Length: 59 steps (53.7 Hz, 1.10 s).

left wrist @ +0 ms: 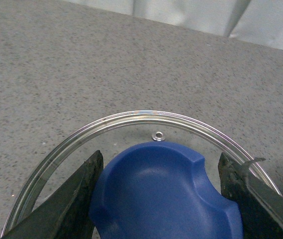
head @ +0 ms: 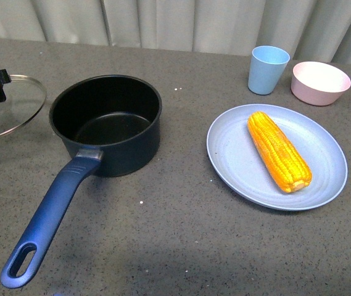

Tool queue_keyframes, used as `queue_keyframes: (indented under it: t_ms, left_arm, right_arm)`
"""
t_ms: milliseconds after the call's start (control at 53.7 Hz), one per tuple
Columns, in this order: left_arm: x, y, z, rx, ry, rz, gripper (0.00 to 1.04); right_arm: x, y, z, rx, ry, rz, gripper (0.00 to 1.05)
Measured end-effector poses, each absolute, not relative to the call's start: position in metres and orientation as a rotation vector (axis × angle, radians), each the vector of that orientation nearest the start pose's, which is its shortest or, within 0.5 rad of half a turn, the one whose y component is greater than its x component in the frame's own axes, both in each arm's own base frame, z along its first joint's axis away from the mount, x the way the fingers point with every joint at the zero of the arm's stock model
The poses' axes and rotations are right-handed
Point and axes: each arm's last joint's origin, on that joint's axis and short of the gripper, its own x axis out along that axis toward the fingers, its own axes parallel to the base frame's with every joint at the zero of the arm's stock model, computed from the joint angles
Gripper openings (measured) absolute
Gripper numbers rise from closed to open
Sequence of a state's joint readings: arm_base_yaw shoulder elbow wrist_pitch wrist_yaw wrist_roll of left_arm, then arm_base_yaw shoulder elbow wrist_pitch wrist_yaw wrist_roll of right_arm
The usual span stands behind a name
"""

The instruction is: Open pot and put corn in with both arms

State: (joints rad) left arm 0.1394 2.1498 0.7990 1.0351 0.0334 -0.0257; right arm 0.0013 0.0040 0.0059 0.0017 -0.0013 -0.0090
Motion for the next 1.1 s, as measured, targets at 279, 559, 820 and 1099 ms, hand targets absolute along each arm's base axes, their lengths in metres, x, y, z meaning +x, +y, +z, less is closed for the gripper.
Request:
queue_keyframes:
  t_ms: [279, 559, 820, 1099]
  left_arm:
    - [0.366, 0.055, 0.037, -0.043, 0.412, 0.080, 0.62]
    - [0.367, 0.057, 0.029, -0.051, 0.433, 0.102, 0.62]
    - [0.366, 0.053, 0.021, -0.038, 0.462, 0.106, 0.62]
    - [0.361, 0.053, 0.031, -0.067, 0.455, 0.106, 0.90]
  right_arm:
    - [0.098, 0.000, 0.165, -0.009, -0.004, 0.003, 0.95]
    - [0.098, 0.000, 0.165, -0.009, -0.004, 0.003, 0.95]
    - [0.098, 0.000, 0.165, -0.009, -0.004, 0.003, 0.95]
    - [0.098, 0.000, 0.165, -0.009, -0.004, 0.003, 0.95]
